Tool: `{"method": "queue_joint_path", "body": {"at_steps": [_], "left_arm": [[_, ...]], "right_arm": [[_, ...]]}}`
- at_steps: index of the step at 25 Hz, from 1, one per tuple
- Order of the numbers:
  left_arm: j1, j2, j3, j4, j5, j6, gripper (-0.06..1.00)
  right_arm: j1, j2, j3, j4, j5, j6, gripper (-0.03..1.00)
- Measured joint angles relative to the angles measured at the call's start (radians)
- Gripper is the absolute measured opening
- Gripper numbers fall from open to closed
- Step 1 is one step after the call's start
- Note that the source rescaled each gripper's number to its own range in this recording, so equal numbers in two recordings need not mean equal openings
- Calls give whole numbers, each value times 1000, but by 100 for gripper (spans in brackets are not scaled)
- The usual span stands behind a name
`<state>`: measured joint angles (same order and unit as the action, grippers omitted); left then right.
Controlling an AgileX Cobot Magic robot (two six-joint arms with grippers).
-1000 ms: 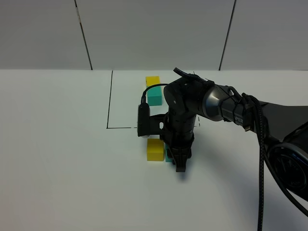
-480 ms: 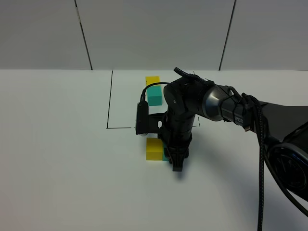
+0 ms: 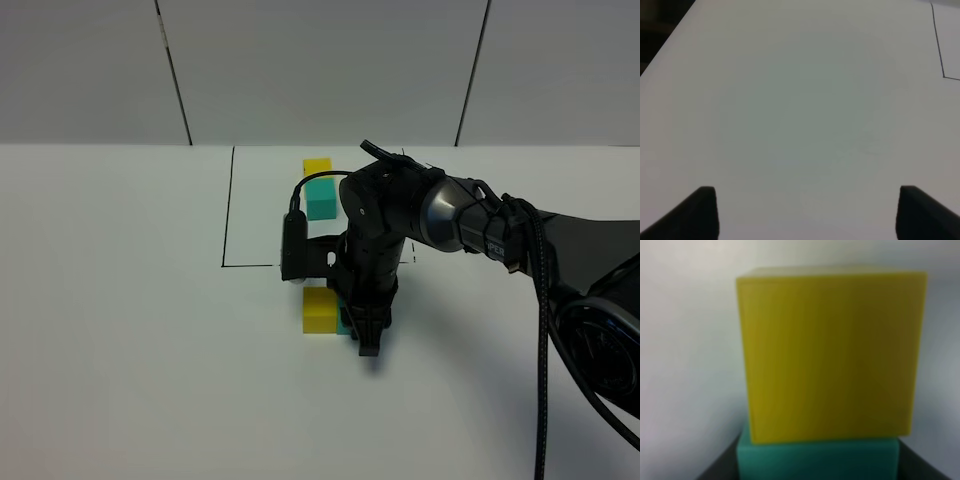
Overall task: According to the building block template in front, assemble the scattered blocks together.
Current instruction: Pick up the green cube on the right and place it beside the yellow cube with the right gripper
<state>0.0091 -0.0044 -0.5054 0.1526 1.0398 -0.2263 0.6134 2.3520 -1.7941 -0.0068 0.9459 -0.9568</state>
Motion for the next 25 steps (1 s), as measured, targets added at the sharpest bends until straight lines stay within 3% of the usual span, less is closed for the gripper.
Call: {"method": "queue_joint_path", "body": {"at_steps": [8,10,15,16,19,25], "left_arm": [[0,0,0,0,0,0,60],[0,0,0,0,0,0,60],[0,0,0,0,0,0,60],[0,0,0,0,0,0,60],[0,0,0,0,0,0,60],[0,0,0,0,0,-1,60]], "right_arm": [[0,0,0,7,0,-24,19],[0,0,-1,7,-14,-26,32],[0,0,-2,12,-58,-25,86],[0,-1,-2,16,-60,-22,92],[0,-2,-2,22,-61,-9,100],[11,-15,1,22,-56,14,100]]}}
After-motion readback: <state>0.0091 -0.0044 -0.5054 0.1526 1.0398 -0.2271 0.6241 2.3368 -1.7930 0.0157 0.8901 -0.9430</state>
